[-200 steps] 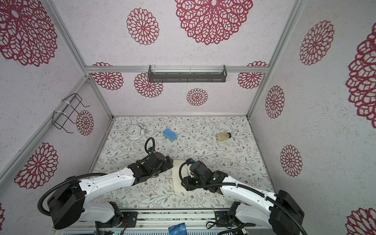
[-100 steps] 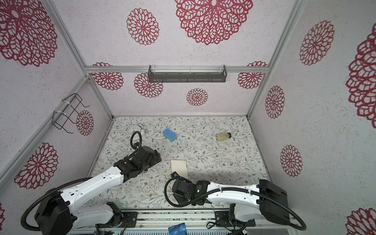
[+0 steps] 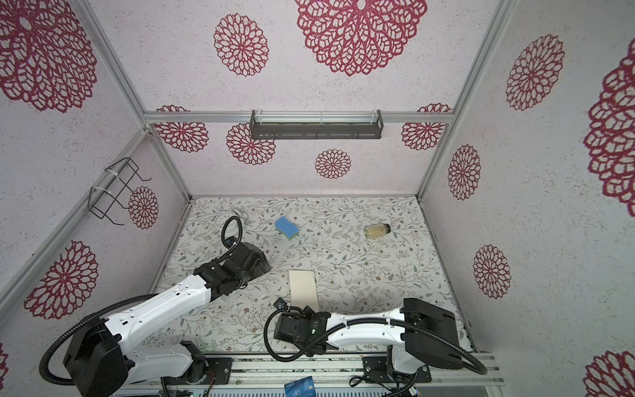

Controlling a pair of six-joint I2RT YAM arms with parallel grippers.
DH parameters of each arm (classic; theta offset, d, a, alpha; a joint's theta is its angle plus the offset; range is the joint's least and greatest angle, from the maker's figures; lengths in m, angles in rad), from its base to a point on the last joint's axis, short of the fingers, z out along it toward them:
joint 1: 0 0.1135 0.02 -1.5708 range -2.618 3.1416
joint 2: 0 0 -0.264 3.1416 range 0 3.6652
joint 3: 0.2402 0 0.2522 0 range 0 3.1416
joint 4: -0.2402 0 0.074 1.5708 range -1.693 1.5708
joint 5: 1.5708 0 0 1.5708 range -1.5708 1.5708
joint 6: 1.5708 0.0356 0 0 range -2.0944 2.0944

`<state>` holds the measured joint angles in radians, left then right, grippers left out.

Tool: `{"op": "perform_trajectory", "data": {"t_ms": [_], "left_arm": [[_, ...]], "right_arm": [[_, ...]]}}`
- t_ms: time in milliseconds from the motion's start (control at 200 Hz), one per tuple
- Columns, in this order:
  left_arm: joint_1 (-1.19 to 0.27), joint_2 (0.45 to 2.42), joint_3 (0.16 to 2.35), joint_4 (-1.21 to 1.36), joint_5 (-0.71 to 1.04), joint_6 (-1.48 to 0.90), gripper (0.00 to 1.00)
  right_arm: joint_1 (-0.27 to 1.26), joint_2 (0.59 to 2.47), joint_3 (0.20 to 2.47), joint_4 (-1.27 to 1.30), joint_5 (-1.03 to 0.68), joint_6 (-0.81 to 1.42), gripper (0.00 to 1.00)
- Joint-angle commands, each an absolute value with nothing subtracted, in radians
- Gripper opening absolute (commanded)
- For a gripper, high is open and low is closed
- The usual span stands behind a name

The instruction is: Fold a paper plane with a square sheet of paper (fold left side to right side)

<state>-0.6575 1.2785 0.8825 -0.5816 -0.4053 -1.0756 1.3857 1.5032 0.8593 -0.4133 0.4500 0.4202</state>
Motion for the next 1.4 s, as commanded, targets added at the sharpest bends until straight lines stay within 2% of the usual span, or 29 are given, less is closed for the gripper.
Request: {"op": "perform_trajectory", "data": {"t_ms": [0,235,455,530,595,655,766,861,966,1091,1396], "left_arm": [[-0.65,1.281,0.887,-0.607,-0.435,-1.055,0.99],[-0.645,1.298,0.893,-0.576,-0.386,-1.005,0.99],[-0.642,1.317,0.914,-0.541,-0.339,-0.952,0.99],[-0.64,1.321,0.917,-0.517,-0.314,-0.927,0.96],[-0.64,1.324,0.917,-0.483,-0.28,-0.906,0.9],[-0.64,1.331,0.919,-0.451,-0.241,-0.893,0.79],[-0.64,1.358,0.919,-0.392,-0.167,-0.88,0.46],[-0.642,1.393,0.924,-0.336,-0.092,-0.871,0.22],[-0.644,1.446,0.931,-0.273,-0.018,-0.872,0.0],[-0.653,1.527,0.95,-0.199,0.059,-0.882,0.0],[-0.719,1.74,1.049,-0.181,0.106,-0.857,0.0]], "right_arm": [[1.392,1.511,0.887,-0.423,0.511,0.393,0.58],[1.392,1.531,0.876,-0.404,0.495,0.387,0.46],[1.394,1.516,0.861,-0.391,0.497,0.382,0.12],[1.392,1.505,0.856,-0.386,0.494,0.378,0.0],[1.392,1.498,0.852,-0.382,0.481,0.373,0.0],[1.391,1.494,0.848,-0.376,0.472,0.371,0.0],[1.386,1.489,0.838,-0.354,0.44,0.368,0.0],[1.375,1.48,0.818,-0.322,0.391,0.372,0.0],[1.359,1.464,0.798,-0.297,0.347,0.382,0.0],[1.338,1.446,0.781,-0.278,0.309,0.398,0.0],[1.302,1.427,0.759,-0.252,0.263,0.414,0.0]]}}
